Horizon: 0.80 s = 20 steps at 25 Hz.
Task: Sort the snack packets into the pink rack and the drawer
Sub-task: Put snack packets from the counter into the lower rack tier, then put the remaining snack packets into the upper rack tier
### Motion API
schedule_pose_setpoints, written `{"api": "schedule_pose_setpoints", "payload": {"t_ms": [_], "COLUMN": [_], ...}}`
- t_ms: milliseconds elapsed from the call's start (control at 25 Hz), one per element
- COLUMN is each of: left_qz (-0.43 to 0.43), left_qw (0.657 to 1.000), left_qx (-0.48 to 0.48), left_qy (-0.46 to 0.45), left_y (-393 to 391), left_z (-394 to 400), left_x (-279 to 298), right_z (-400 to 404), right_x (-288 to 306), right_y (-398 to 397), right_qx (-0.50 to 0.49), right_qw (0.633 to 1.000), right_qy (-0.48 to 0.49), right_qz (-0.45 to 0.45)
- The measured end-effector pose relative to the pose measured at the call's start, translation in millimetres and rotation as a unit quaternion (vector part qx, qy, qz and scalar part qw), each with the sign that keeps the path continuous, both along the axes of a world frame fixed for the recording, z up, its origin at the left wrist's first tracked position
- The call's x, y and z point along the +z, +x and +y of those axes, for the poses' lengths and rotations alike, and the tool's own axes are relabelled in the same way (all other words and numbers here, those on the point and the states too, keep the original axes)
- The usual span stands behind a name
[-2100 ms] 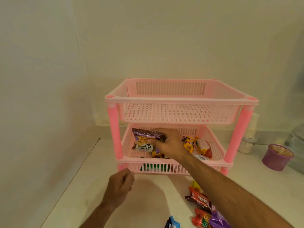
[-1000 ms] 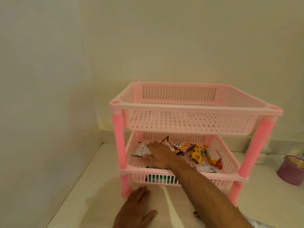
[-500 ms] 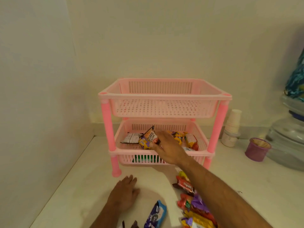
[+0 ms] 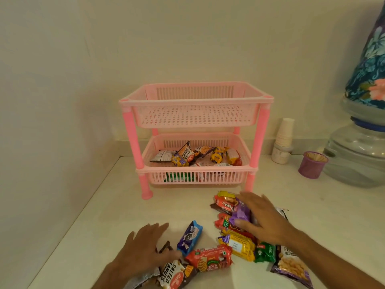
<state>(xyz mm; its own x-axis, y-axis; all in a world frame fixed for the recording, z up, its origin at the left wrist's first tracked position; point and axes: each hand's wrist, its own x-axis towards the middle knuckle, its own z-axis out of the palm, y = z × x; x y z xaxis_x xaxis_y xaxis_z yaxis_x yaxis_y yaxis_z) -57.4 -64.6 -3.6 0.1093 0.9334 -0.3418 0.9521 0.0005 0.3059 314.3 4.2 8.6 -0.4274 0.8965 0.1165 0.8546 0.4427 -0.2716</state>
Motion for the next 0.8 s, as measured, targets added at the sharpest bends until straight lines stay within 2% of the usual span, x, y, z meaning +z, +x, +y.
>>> {"api": "schedule_pose_setpoints", "payload": {"t_ms": [80,280,440,800], "left_qz": [0.042,0.088,0.087,0.088], "left_qw": [0.999,0.995,0.994,0.991], "left_qx": [0.006,0.045,0.043,0.041], "left_qy": [-0.009,-0.007,0.049,0.088], "left_y": [13.4,39.0,42.7,19.3], "left_z": [-17.6,-31.4,-20.6,2.9], "left_x": [-5.5,-30.1,-42.2,-45.6], "right_z": [-14.6,-36.3,-30.2,-17.8], "right_x": [-16.1,-46.8,-61.0,-62.8], "right_y": [30.3,47.7,35.3,19.1], "right_qx": [-0.028,-0.063,-0.038,0.054], "right_qw": [0.995,0.982,0.988,0.991], "right_qy": [-0.043,-0.097,-0.072,-0.018], "right_qz": [-0.085,-0.151,-0.132,-0.121]}}
